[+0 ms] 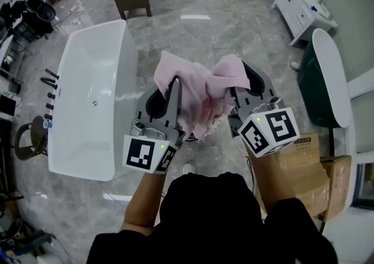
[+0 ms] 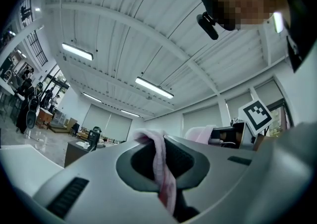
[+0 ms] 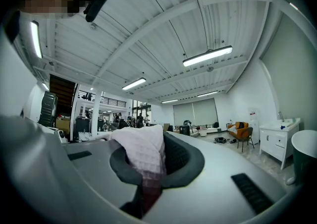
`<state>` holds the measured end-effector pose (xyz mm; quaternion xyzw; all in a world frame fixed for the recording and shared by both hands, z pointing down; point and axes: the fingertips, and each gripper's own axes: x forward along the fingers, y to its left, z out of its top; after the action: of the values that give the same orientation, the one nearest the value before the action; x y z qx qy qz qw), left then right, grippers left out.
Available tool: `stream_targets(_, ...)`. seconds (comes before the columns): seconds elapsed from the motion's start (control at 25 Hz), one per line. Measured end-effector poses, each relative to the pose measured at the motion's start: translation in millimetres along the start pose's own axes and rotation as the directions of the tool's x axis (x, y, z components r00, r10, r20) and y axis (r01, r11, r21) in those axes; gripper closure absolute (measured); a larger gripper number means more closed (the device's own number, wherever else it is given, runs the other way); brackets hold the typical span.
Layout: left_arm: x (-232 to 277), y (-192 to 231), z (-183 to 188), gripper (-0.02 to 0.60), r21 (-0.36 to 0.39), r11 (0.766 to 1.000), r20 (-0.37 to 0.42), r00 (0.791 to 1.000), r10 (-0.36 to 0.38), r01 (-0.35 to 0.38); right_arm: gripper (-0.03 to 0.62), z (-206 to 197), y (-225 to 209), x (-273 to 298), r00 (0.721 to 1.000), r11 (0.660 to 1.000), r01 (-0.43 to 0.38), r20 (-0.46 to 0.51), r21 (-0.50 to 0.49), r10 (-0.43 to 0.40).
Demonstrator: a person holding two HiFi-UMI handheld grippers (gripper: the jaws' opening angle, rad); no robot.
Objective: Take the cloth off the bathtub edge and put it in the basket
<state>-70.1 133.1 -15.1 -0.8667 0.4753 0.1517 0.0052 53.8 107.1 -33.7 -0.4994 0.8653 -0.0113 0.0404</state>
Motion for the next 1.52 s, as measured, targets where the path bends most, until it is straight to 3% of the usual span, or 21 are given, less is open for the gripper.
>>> stream_targets(0.28, 4, 15, -4, 0.554, -0.014, 1.000, -0.010, 1.000, 0.006, -0.006, 0.551, -5, 7, 17, 1.000, 0.998, -0.015, -0.028, -0.067, 0.013)
stream_targets(0.56, 11, 16, -20, 0.554, -0.009, 1.000, -0.037, 0.999, 0.029, -0.030, 0.551, -19, -6, 25, 0.998, 0.999, -0.040, -0.050, -0.032, 0.038)
stream_targets(1.0, 43, 11, -59, 0.554, 0.026, 0.996, -0.109, 0.991, 0.083, -0.081, 0.551, -54, -30, 37, 0.986, 0.989, -0.142, -0.087, 0.032, 0.144)
stream_targets(1.4, 70, 16, -108, 0.554, 0.022, 0.990, -0.192, 0.972, 0.138, -0.137, 0.551, -93, -58, 44, 0.957, 0.969, -0.239, -0.153, 0.063, 0.246)
stream_targets(1.52, 75, 20, -124, 0.554, 0.057, 0.987, -0.221, 0.962, 0.160, -0.151, 0.551, -107, -66, 46, 0.949, 0.963, -0.259, -0.165, 0.078, 0.269)
